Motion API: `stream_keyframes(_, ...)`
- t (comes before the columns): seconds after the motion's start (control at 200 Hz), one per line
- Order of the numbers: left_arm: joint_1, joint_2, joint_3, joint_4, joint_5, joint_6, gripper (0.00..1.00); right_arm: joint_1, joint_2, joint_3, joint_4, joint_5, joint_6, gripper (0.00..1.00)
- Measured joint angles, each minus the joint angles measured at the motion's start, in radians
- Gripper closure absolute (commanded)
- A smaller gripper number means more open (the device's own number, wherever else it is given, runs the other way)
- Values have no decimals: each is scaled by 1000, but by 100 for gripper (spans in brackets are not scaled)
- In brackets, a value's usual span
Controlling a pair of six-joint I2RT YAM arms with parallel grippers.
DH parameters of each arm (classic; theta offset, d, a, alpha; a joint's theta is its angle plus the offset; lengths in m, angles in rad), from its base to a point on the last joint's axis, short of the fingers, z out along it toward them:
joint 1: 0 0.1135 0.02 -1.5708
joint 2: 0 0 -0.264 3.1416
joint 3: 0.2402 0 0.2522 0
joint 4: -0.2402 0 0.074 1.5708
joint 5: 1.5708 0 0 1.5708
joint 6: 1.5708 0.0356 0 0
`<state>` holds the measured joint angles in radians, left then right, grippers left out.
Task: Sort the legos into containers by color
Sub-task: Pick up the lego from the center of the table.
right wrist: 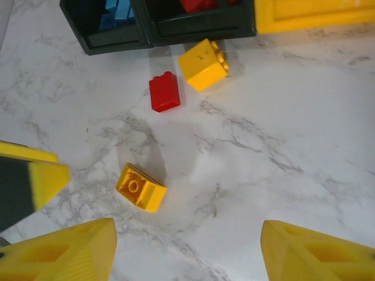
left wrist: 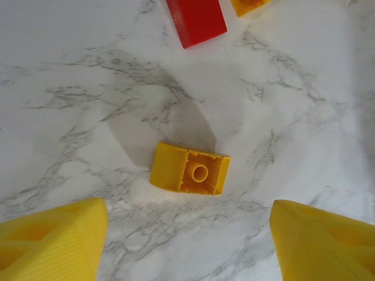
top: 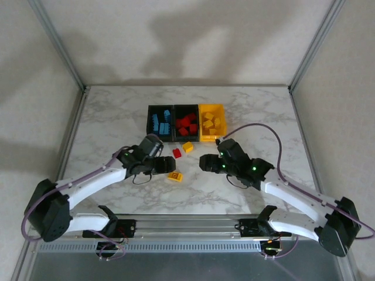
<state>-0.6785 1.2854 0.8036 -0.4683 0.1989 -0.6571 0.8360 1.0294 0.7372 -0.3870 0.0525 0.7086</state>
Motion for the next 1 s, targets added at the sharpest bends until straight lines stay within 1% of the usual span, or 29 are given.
stream_keyframes(0.205, -109, 191, 98, -18, -120, 5, 21, 0, -156, -102, -60, 30, 75, 33)
stream_keyframes(0.411, -164, 335, 195, -43, -195, 30, 20, 0, -273, -163, -133, 57, 139, 33)
stream_keyframes(0.526, -178, 393, 217, -52, -213, 42, 20, 0, -313, -169, -160, 72, 161, 34)
stream_keyframes(0.636, -182, 416, 217, -62, -214, 52, 21, 0, -340, -175, -173, 84, 177, 34)
stream_keyframes(0.891, -184, 469, 216, -57, -215, 53, 23, 0, -343, -198, -179, 86, 194, 34)
stream_keyframes(0.956, -184, 470, 216, -56, -216, 53, 25, 0, -340, -198, -178, 86, 194, 34)
stream_keyframes(1.001, -184, 470, 214, -56, -218, 52, 30, 0, -338, -198, -179, 86, 194, 34)
